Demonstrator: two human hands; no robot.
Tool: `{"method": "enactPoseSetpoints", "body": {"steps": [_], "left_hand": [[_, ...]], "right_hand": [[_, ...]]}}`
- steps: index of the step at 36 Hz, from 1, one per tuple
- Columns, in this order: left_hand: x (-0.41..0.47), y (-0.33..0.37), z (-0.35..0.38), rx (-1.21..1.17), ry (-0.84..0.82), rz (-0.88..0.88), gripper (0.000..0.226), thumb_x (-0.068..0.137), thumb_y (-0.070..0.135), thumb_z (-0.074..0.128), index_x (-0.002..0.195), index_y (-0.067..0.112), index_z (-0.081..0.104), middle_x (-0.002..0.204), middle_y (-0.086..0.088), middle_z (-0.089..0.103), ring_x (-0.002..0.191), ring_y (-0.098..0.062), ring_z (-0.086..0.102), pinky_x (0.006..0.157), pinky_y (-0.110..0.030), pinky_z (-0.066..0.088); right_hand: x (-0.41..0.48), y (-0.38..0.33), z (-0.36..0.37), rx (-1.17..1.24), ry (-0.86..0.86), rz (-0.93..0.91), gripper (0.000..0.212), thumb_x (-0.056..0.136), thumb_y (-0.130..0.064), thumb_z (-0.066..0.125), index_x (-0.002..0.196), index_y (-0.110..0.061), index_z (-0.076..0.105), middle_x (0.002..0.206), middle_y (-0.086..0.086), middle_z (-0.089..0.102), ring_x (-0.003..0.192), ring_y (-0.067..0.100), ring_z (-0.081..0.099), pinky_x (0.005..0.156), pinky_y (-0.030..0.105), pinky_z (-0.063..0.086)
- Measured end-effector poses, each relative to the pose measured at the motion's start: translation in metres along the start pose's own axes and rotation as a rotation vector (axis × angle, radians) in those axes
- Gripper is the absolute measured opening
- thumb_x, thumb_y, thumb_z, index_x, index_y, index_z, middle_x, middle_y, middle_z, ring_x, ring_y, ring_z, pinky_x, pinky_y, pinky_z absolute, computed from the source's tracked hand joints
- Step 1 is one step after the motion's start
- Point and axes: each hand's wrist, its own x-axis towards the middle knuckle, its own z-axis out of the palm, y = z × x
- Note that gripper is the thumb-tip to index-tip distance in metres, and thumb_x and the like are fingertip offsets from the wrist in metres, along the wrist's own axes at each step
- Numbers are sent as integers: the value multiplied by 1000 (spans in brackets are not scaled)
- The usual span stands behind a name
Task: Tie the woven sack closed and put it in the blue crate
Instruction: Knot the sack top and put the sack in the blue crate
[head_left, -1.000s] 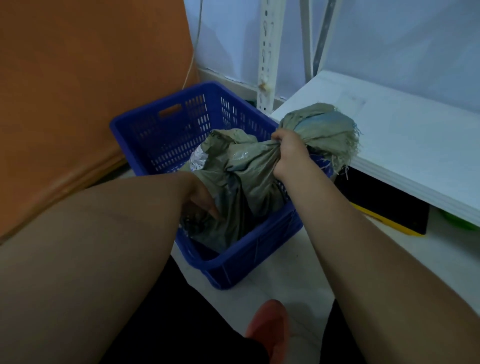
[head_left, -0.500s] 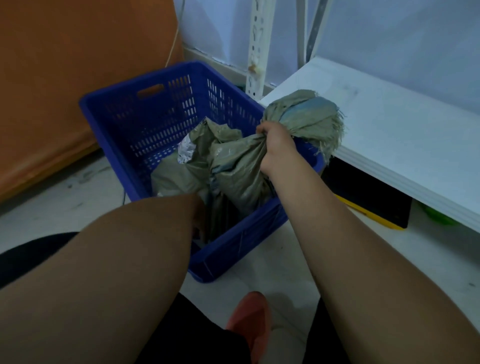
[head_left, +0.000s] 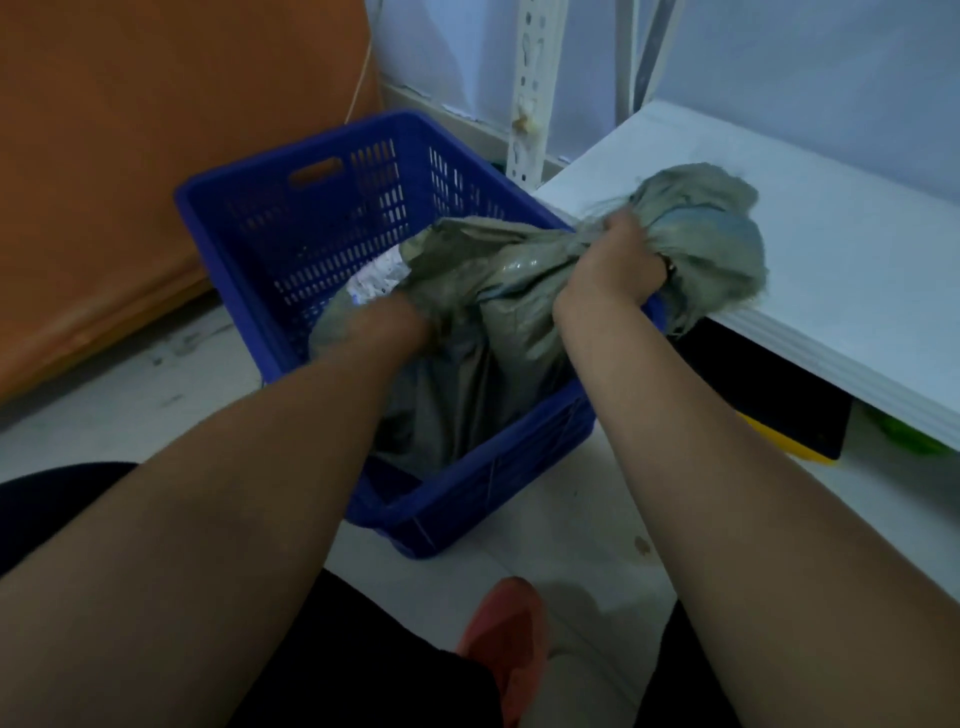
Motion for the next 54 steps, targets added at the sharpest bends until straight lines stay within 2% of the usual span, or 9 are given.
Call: {"method": "enactPoseSetpoints", "body": {"steps": [5,12,16,20,27,32,38,45,54], "left_hand": [[8,10,5,226,-111,120,99,85,58,68,159,14,18,162,-18,21,146,-40,25,119,-49,20],[-19,-2,62,16,-18,237,30,98,19,52,118,1,64,121,-20,65,109,-36,62,97,-43,49],[-25,5,11,93,-406,107,45,88,31,70,125,8,61,115,-12,68,94,-28,66,87,-38,55],[-36,2,-4,74,-673,-26,19,88,25,74,76,11,68,65,-5,62,47,-12,53,44,-21,45],[-61,11,41,119,-820,-112,35,102,26,55,124,-1,62,113,-12,67,97,-25,67,80,-35,53],[-66,4,60,-33,-653,-61,39,103,22,52,131,-4,54,128,-13,61,107,-28,62,91,-39,52],[-46,-47,68,-794,289,-28,24,69,30,48,52,13,50,58,-7,51,67,-21,56,66,-32,42],[-28,-43,47,-647,767,-161,58,89,61,50,132,22,45,137,-6,42,114,-29,54,93,-47,50],[-19,-22,68,528,-254,211,95,87,82,28,160,30,0,166,-4,-20,150,-31,-26,109,-76,-9]], "right_hand": [[7,-5,-6,7,-63,21,6,83,-6,63,83,-12,64,80,-1,63,64,20,59,60,30,51],[2,8,-6,-118,-59,78,5,79,-10,64,84,-9,65,82,5,65,69,24,62,64,34,51],[-2,7,-5,-146,-86,45,4,81,-7,63,78,-10,61,76,4,62,65,23,59,61,32,48],[0,7,-4,-144,-99,2,9,80,-5,63,74,-12,63,73,2,64,67,22,62,62,31,51],[19,15,-10,-323,-47,-2,10,85,-10,61,77,-14,59,74,-3,58,71,19,57,58,28,45],[28,17,-16,-357,-78,49,15,89,-9,62,100,-15,55,82,-4,56,69,15,56,54,23,49],[32,5,-13,-382,-82,96,16,81,-1,68,96,-6,62,79,1,58,64,19,55,49,23,41],[36,13,-6,-439,-97,87,12,78,-1,68,88,-5,63,74,1,58,63,19,54,51,25,42],[32,26,-3,-421,-287,80,28,68,2,68,93,-7,64,92,10,66,85,29,65,80,41,59]]}}
